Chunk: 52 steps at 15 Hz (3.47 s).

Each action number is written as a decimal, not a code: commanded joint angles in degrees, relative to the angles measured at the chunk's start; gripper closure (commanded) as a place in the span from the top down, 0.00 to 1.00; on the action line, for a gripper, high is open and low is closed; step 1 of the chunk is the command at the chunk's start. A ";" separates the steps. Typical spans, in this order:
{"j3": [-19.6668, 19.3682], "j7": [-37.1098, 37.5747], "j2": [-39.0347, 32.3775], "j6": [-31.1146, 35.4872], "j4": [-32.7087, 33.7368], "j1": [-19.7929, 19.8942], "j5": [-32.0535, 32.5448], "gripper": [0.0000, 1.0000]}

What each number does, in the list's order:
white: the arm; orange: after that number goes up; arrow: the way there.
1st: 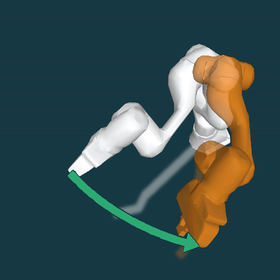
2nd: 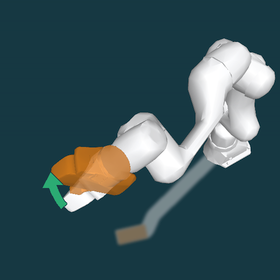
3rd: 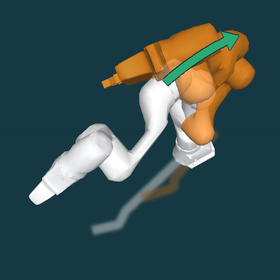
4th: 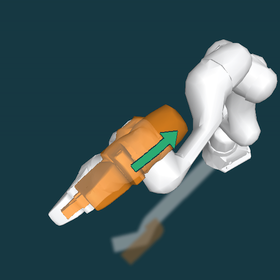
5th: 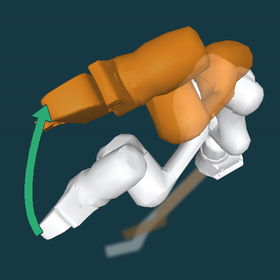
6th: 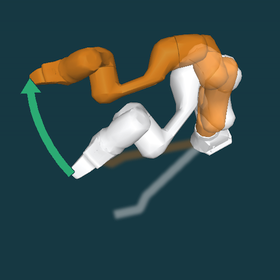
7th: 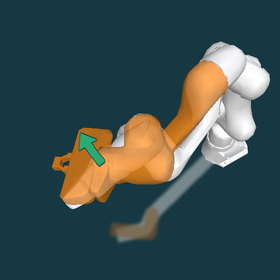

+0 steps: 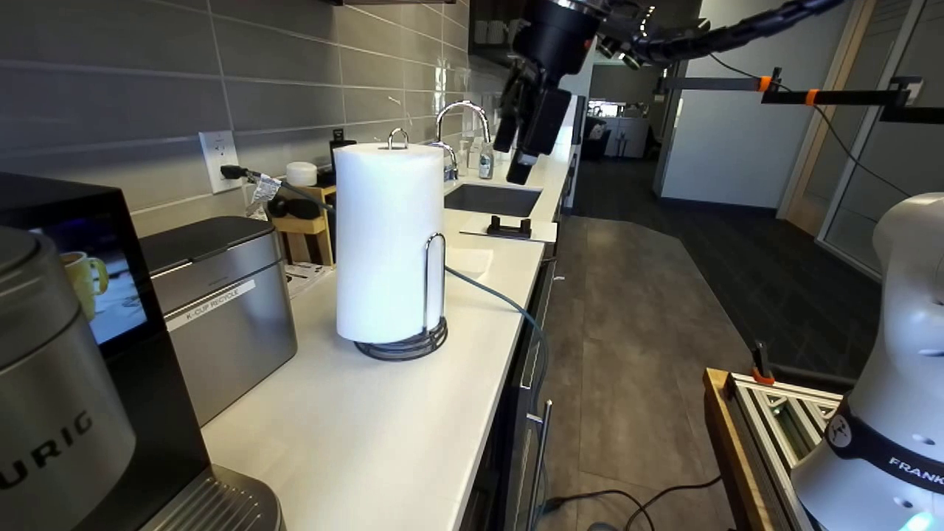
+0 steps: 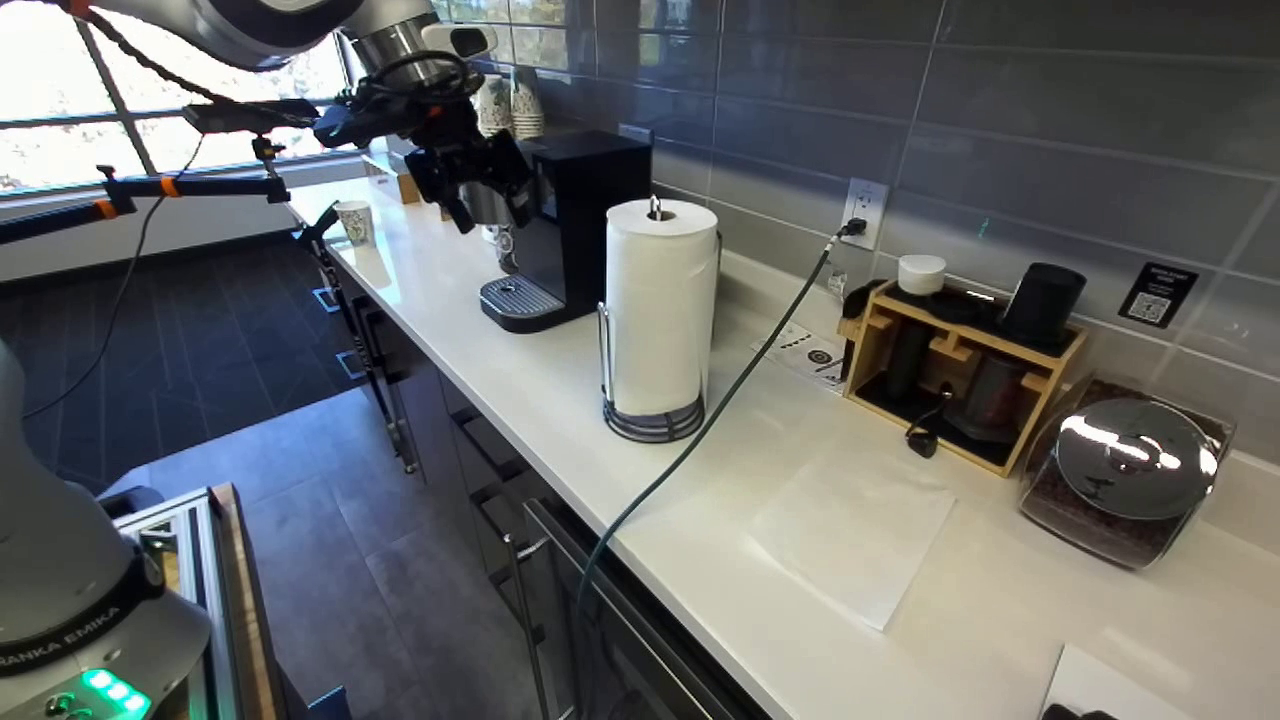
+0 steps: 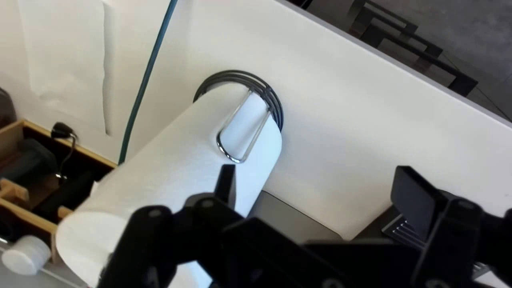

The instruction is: Open the silver object

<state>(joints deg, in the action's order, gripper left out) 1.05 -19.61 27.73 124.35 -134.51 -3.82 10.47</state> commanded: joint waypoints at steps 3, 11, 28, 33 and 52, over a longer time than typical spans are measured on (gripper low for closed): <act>4.54 -2.24 -14.54 -1.44 12.18 -0.63 10.99 1.00; 8.30 8.31 -20.36 7.09 17.31 -2.60 22.21 1.00; 8.67 12.21 -26.77 37.31 13.10 -1.49 44.04 1.00; 7.72 29.90 -29.16 39.16 15.05 -1.70 65.74 1.00; 6.14 46.91 -36.99 42.45 18.05 -1.72 90.87 1.00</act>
<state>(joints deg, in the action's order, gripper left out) 8.59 22.48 -8.88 160.03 -117.28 -5.96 90.10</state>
